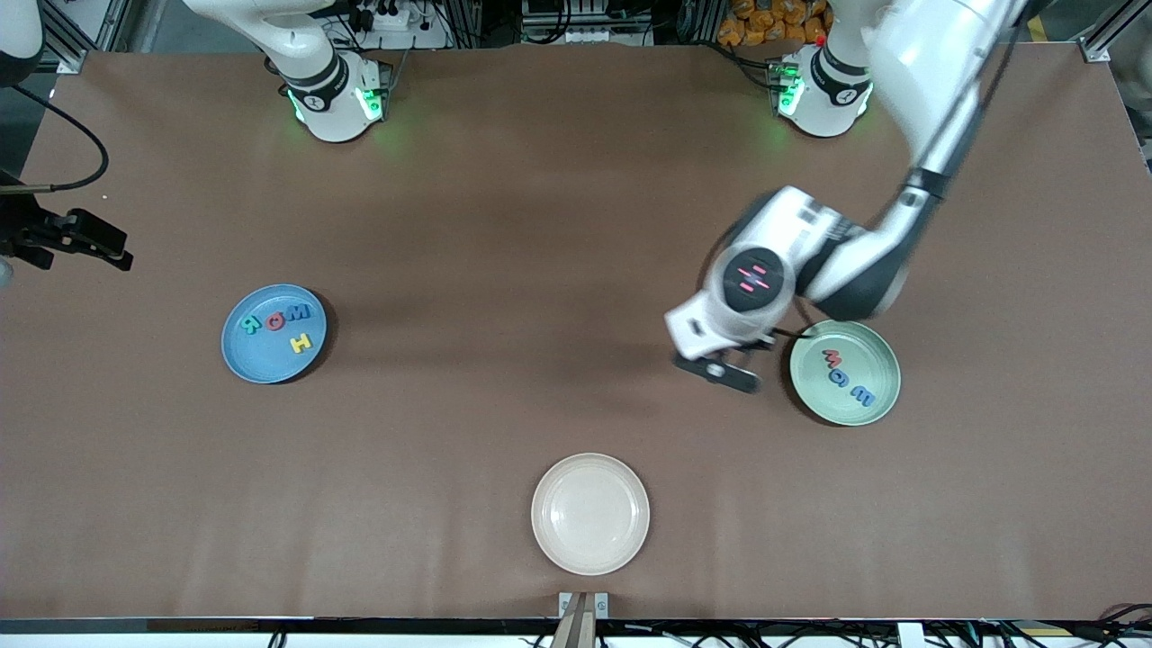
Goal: Sort uppercase to blue plate, lowercase to green plate
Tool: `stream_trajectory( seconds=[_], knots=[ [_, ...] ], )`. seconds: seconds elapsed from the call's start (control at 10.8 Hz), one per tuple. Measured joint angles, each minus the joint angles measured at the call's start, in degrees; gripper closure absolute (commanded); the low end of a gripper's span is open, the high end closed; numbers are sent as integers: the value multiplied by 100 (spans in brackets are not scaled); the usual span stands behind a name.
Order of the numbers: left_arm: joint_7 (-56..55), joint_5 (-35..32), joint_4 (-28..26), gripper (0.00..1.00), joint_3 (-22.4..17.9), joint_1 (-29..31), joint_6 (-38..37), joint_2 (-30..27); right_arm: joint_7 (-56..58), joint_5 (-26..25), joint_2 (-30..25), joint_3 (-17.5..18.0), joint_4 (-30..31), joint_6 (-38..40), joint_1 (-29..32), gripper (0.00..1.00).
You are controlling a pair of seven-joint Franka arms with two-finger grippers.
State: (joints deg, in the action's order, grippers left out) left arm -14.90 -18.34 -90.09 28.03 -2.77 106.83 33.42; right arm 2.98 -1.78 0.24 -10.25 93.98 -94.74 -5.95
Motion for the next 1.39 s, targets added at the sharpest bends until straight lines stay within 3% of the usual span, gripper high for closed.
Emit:
stream_trajectory(
  seconds=[0.37,0.46,0.55,0.65,0.74,1.39],
  knots=[
    [572,39,-146,100,3,1241,-19,184,0,1,36,3,-57,3,-5,0],
    [572,39,-180,75,3,1360,-19,291,0,1,36,4,-78,10,-5,0],
    [572,39,-197,62,0,1459,-19,409,0,2,37,4,-83,12,-5,0],
    [578,39,-197,36,-2,1544,-15,524,0,2,38,4,-86,13,-5,0],
    [585,39,-192,0,-2,1607,-10,598,0,2,38,4,-87,13,-5,0],
    [695,39,398,0,56,1643,-15,270,0,2,43,3,-116,16,-5,0]
  ],
)
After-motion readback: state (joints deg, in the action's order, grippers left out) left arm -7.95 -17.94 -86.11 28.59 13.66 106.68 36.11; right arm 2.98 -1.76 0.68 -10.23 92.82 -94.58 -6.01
